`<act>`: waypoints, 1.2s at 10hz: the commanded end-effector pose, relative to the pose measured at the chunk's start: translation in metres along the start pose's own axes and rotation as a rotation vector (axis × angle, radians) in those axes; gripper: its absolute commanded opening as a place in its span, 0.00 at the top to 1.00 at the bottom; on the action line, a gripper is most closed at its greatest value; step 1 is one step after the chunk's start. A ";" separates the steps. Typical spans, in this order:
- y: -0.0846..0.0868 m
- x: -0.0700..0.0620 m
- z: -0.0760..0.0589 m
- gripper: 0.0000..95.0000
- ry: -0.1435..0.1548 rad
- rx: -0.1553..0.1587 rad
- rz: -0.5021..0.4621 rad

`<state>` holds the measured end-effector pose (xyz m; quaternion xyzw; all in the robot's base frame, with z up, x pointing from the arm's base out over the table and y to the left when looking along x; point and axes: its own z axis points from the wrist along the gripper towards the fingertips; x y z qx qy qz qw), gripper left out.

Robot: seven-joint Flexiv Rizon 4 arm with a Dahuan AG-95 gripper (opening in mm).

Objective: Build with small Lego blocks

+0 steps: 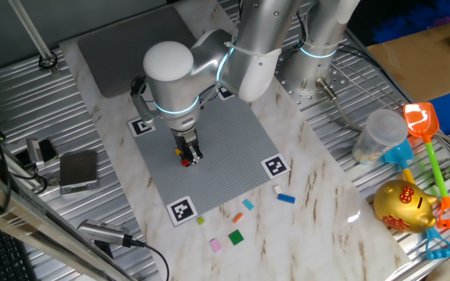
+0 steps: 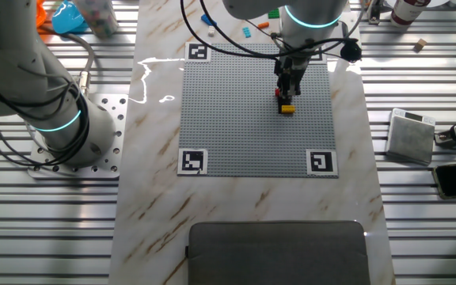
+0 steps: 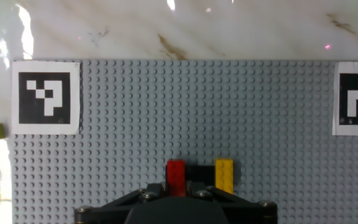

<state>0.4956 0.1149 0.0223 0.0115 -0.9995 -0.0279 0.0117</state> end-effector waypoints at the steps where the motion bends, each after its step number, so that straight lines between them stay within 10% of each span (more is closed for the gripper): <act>1: 0.000 0.001 0.001 1.00 0.000 -0.002 -0.005; 12: -0.001 0.003 0.003 1.00 -0.002 -0.012 -0.005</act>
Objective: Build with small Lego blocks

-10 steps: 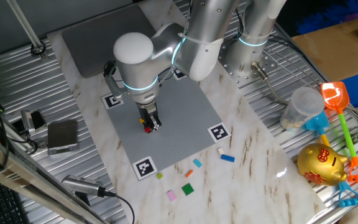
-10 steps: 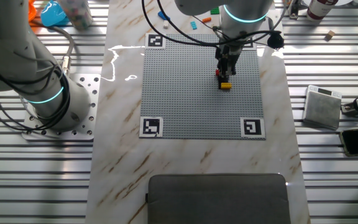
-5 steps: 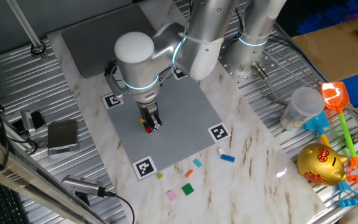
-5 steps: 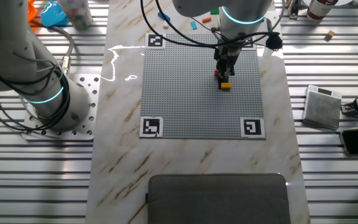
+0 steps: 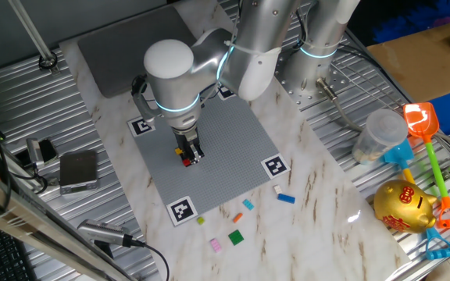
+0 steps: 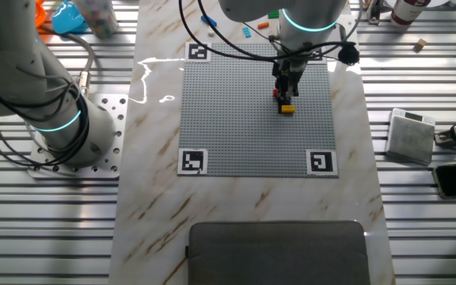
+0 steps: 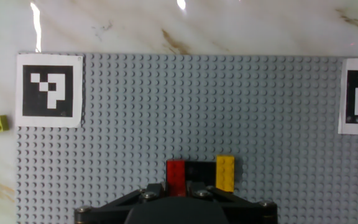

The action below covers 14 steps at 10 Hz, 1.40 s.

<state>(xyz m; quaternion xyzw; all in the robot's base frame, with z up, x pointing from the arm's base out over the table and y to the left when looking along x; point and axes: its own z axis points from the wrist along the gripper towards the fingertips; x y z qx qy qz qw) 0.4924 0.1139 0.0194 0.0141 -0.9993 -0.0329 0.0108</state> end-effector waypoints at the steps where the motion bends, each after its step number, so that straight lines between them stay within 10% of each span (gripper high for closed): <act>1: 0.001 0.000 0.001 1.00 0.000 -0.002 0.000; 14: 0.000 -0.002 0.008 1.00 -0.021 -0.034 -0.007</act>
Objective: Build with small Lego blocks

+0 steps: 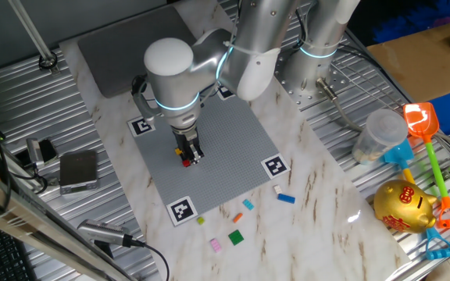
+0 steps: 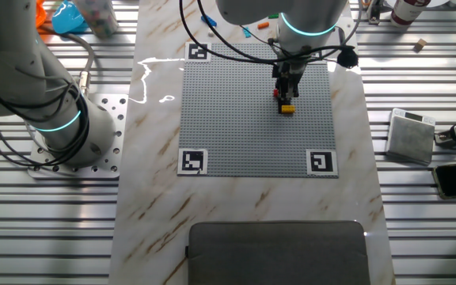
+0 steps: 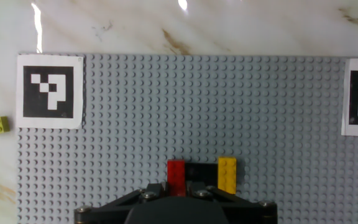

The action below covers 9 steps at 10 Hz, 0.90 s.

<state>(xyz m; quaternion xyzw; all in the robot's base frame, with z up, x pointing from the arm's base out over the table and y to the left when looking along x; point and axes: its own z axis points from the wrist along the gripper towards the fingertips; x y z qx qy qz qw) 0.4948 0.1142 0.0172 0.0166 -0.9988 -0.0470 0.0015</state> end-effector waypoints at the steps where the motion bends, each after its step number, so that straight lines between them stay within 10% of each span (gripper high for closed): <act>1: 0.000 0.000 0.007 1.00 -0.004 -0.017 0.001; 9: 0.000 0.000 0.007 1.00 -0.008 -0.005 -0.018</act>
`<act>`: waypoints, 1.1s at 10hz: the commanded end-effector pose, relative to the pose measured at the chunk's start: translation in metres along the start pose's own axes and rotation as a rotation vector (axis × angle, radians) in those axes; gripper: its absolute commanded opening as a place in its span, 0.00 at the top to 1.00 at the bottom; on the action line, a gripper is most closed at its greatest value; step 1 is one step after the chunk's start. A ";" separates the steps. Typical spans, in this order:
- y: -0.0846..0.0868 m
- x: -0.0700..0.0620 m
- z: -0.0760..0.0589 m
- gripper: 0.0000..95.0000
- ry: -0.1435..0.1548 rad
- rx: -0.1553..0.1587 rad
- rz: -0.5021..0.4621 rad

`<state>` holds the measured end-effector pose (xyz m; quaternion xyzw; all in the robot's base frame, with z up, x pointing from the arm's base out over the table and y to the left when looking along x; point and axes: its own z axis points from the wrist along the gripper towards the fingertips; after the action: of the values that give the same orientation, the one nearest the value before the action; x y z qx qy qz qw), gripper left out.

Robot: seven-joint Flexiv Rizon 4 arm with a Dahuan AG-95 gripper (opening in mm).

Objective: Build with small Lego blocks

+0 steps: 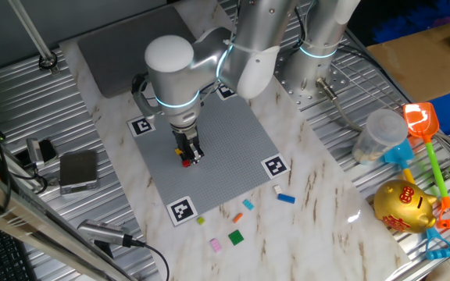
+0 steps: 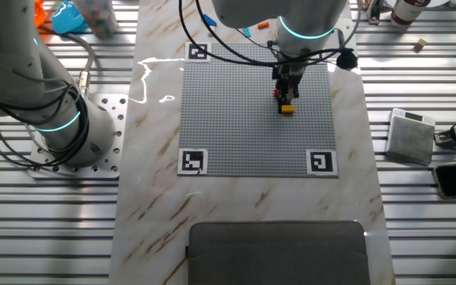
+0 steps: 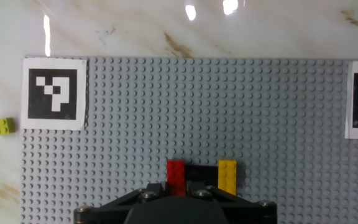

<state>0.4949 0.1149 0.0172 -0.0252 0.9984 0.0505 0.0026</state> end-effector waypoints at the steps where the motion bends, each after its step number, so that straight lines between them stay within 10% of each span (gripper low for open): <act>1: -0.001 0.000 0.007 1.00 -0.004 0.002 0.002; 11: 0.000 -0.003 0.009 1.00 -0.016 0.000 0.000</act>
<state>0.4976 0.1152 0.0171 -0.0245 0.9983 0.0511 0.0100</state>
